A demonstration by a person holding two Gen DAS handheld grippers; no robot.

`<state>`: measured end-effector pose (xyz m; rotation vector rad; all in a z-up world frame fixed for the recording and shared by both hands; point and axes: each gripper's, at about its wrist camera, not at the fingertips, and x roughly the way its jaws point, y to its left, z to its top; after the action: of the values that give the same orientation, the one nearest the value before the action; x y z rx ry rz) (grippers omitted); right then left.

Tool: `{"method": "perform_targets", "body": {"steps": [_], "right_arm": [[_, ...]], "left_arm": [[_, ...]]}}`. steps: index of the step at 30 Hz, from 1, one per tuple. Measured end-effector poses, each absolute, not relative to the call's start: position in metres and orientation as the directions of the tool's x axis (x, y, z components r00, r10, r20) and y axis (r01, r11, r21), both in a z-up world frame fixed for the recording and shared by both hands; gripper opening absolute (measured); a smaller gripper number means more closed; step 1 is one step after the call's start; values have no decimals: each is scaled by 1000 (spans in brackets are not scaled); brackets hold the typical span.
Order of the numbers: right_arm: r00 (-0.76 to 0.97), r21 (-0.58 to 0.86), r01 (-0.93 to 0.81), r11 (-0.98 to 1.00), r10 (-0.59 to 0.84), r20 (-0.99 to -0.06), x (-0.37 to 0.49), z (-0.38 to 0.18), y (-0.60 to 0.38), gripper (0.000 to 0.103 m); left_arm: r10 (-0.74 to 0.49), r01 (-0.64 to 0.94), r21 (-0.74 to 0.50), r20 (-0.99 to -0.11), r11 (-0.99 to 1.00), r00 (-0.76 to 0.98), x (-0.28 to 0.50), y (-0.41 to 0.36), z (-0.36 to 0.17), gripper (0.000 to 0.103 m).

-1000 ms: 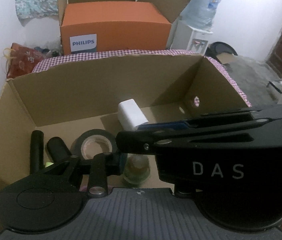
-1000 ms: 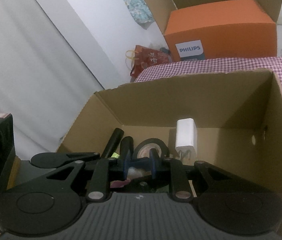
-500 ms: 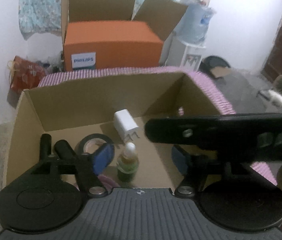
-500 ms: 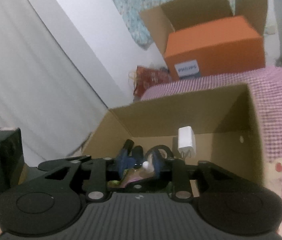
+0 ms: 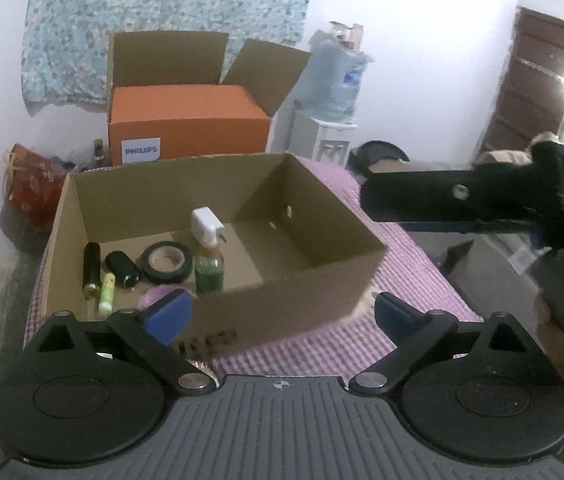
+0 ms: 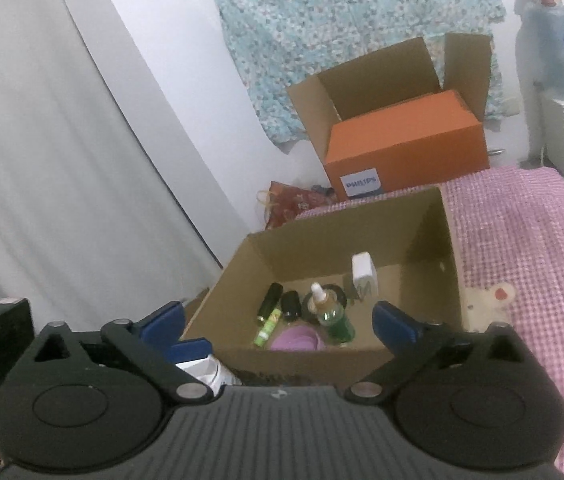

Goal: Organize rigid objects
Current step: 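Withdraw the right gripper from the box back over the table, then lower the right gripper onto the gold-lidded jar and close on it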

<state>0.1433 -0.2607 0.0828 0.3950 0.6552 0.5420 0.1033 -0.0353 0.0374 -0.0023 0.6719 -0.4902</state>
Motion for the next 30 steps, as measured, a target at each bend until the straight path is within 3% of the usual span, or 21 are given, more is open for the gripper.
{"method": "perform_targets", "body": {"steps": [19,30], "right_arm": [[566,499,-267,824,553,-611,83,37,-231,103],[554,485,-226,845,520,-650,67,35,-227,103]], "left_arm": [[-413,382,-198,-646,903,642,66,6,-16,101],[-409,369,-208,-658,906,632,63,15,-31,101]]}}
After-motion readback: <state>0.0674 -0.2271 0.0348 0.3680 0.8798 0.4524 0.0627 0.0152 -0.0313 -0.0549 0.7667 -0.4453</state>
